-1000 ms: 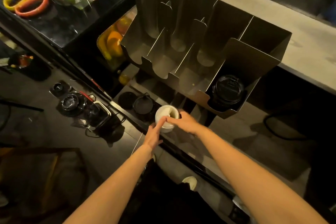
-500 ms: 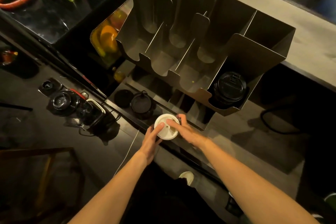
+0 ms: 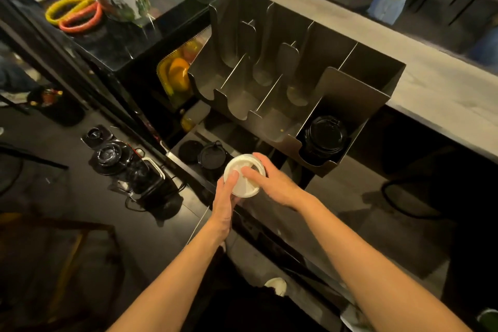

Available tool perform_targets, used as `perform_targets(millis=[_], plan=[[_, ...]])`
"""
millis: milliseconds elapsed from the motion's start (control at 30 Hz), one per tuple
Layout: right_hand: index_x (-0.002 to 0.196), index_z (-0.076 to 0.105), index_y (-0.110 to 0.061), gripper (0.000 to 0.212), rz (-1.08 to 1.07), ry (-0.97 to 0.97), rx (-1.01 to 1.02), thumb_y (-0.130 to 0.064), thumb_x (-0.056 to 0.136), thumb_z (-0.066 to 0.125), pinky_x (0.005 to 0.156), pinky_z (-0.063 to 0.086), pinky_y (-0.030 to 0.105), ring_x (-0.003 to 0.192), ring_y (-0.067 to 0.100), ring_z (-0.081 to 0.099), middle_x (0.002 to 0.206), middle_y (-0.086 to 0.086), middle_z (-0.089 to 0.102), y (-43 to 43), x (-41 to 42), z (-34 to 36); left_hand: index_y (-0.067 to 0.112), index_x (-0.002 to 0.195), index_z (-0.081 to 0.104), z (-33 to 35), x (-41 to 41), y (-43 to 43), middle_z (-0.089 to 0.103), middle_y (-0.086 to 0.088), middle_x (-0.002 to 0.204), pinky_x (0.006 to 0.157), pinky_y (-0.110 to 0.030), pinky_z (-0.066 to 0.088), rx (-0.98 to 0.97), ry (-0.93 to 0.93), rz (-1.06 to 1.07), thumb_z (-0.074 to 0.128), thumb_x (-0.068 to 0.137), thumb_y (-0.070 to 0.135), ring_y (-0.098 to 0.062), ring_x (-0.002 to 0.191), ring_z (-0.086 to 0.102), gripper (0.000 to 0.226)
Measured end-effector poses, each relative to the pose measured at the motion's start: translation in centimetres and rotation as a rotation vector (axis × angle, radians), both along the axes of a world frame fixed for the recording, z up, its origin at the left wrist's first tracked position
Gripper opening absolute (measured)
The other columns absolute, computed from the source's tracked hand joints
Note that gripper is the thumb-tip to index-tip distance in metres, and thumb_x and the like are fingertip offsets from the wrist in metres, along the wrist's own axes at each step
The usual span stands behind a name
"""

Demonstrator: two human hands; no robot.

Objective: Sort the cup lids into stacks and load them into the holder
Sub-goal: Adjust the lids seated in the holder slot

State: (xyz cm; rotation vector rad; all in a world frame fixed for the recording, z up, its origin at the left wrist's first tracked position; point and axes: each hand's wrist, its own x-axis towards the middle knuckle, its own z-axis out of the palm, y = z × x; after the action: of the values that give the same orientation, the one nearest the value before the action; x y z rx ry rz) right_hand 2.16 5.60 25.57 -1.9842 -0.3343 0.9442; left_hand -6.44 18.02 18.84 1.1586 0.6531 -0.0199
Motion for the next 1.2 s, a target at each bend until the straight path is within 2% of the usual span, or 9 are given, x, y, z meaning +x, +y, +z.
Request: perform_targets(millis=[67, 167, 267, 367, 567, 667, 833, 1067, 1200], plan=[[0.130, 0.031, -0.053, 0.042, 0.033, -0.052, -0.005, -0.060, 0.096, 0.054, 0.093, 0.045, 0.029, 0.116, 0.010, 0.051, 0.123, -0.014, 0.050, -0.3, 0.1, 1.7, 0.025, 0.140, 0.057, 1.9, -0.1, -0.5, 0.064, -0.004, 0.136, 0.105, -0.043, 0.051, 0.012, -0.066, 0.025, 0.066, 0.068, 0.084, -0.022, 0.127, 0.060, 0.093], [0.109, 0.038, -0.062, 0.024, 0.060, -0.139, 0.021, -0.058, 0.095, 0.057, 0.080, 0.043, 0.015, 0.100, -0.002, 0.057, 0.108, -0.030, 0.052, -0.9, 0.0, 4.4, 0.024, 0.142, 0.054, 3.9, -0.4, -1.2, 0.062, -0.006, 0.138, 0.107, -0.045, 0.050, 0.018, -0.137, 0.056, 0.068, 0.069, 0.082, -0.023, 0.129, 0.059, 0.095], [0.104, 0.035, -0.079, 0.030, 0.069, -0.262, 0.045, -0.066, 0.089, 0.058, 0.080, 0.043, 0.015, 0.099, -0.006, 0.058, 0.104, -0.036, 0.054, -1.5, -0.1, 6.7, 0.022, 0.143, 0.054, 6.3, -0.5, -2.0, 0.061, -0.010, 0.139, 0.108, -0.050, 0.048, 0.045, -0.204, 0.071, 0.068, 0.069, 0.081, -0.027, 0.129, 0.058, 0.096], [0.104, 0.029, -0.085, 0.036, 0.033, -0.337, 0.066, -0.073, 0.085, 0.058, 0.085, 0.045, 0.021, 0.101, -0.004, 0.057, 0.105, -0.039, 0.053, -2.4, -0.2, 8.2, 0.025, 0.144, 0.051, 8.2, -0.4, -3.0, 0.060, -0.008, 0.139, 0.100, -0.042, 0.051, 0.081, -0.249, 0.070, 0.068, 0.062, 0.087, -0.025, 0.127, 0.058, 0.104], [0.138, 0.036, -0.056, 0.067, -0.003, -0.419, 0.135, -0.077, 0.080, 0.060, 0.094, 0.045, 0.024, 0.113, -0.001, 0.055, 0.130, -0.026, 0.053, -4.1, 0.8, 10.9, 0.020, 0.150, 0.040, 11.1, 1.2, -4.0, 0.052, -0.012, 0.144, 0.111, -0.054, 0.045, 0.158, -0.350, 0.013, 0.066, 0.064, 0.088, -0.028, 0.131, 0.054, 0.113], [0.142, 0.035, -0.054, 0.072, -0.041, -0.448, 0.139, -0.077, 0.079, 0.061, 0.092, 0.041, 0.021, 0.116, -0.001, 0.053, 0.131, -0.027, 0.051, -4.9, 2.0, 11.8, 0.021, 0.150, 0.039, 12.9, 2.5, -4.9, 0.053, -0.008, 0.143, 0.107, -0.046, 0.049, 0.170, -0.389, -0.006, 0.066, 0.062, 0.090, -0.024, 0.130, 0.055, 0.115], [0.137, 0.039, -0.052, 0.068, -0.082, -0.463, 0.101, -0.078, 0.078, 0.061, 0.096, 0.047, 0.026, 0.113, 0.003, 0.057, 0.126, -0.025, 0.054, -5.9, 4.2, 12.4, 0.023, 0.151, 0.038, 13.8, 4.6, -5.6, 0.052, -0.007, 0.145, 0.112, -0.054, 0.045, 0.149, -0.389, -0.064, 0.065, 0.064, 0.090, -0.023, 0.133, 0.054, 0.113], [0.146, 0.039, -0.043, 0.085, -0.006, -0.442, -0.044, -0.086, 0.074, 0.043, 0.106, 0.045, 0.036, 0.119, 0.010, 0.055, 0.132, -0.016, 0.056, -5.4, 7.4, 12.8, 0.033, 0.138, 0.045, 13.2, 7.0, -4.8, 0.053, -0.001, 0.140, 0.099, -0.036, 0.052, 0.119, -0.235, -0.081, 0.062, 0.042, 0.100, -0.018, 0.127, 0.055, 0.119], [0.138, 0.052, -0.039, 0.074, -0.003, -0.410, -0.076, -0.081, 0.079, 0.044, 0.105, 0.049, 0.039, 0.116, 0.010, 0.058, 0.129, -0.014, 0.061, -4.2, 9.6, 12.2, 0.038, 0.117, 0.048, 13.3, 8.2, -4.1, 0.055, 0.004, 0.132, 0.103, -0.040, 0.050, 0.103, -0.119, -0.131, 0.056, 0.056, 0.094, -0.013, 0.120, 0.055, 0.083]])
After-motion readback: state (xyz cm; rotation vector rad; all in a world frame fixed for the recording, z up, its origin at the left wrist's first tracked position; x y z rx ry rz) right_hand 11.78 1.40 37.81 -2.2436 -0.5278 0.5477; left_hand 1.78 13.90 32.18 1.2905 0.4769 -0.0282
